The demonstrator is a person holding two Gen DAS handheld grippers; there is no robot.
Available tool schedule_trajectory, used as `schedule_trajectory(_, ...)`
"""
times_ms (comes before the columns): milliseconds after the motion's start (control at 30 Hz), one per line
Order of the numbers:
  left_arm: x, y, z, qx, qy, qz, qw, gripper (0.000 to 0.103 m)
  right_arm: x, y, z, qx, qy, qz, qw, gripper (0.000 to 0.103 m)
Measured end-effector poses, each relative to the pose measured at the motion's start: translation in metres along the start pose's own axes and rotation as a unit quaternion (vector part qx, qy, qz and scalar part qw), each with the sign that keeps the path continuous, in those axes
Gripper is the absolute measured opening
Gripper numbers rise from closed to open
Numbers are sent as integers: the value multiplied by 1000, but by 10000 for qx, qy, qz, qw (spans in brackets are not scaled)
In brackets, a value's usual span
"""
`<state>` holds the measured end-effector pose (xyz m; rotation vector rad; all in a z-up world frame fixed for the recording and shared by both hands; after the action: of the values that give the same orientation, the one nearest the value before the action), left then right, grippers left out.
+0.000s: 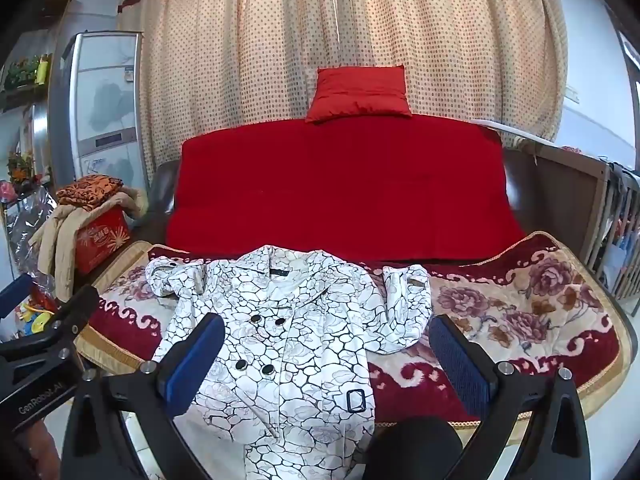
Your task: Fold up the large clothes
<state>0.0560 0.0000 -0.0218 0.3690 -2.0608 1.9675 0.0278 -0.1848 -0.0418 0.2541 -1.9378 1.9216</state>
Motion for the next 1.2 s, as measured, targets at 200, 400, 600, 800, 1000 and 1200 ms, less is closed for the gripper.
schedule_trajectory(200, 0, 1, -4, 23, -40, 1, 10000, 103, -1, 0, -2, 0, -41, -27, 10000, 103)
schedule_trajectory(400, -6, 4, -8, 19, -83, -95, 9999, 103, -4, 2, -8, 62, -73, -71, 9999, 103)
schedule_trajectory(600, -12, 8, -12, 58, -138, -123, 9998, 103, -8, 4, -13, 134, -74, -123, 9998, 103)
schedule_trajectory(800, -18, 11, -15, 98, -138, -167, 9997, 103, -16, 8, -16, 161, -121, -233, 9995, 103)
schedule_trajectory(1000, -19, 11, -16, 76, -165, -135, 9997, 103, -15, 9, -17, 164, -127, -218, 9995, 103)
schedule_trajectory(1200, -19, 14, -17, 14, -204, -191, 9996, 103, -15, 9, -19, 183, -136, -241, 9995, 103)
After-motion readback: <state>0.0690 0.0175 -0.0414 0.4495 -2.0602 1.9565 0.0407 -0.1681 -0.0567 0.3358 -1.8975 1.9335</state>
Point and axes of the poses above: each gripper's, at about its wrist camera, not at the fingertips, and x roughly against the way its jaws point, z to its right, y to its underside, the point moved 6 cm from there along -x, roughly the way its jaws point, and after that the axes turned 5 degrees about x, right-handed, at the moved point
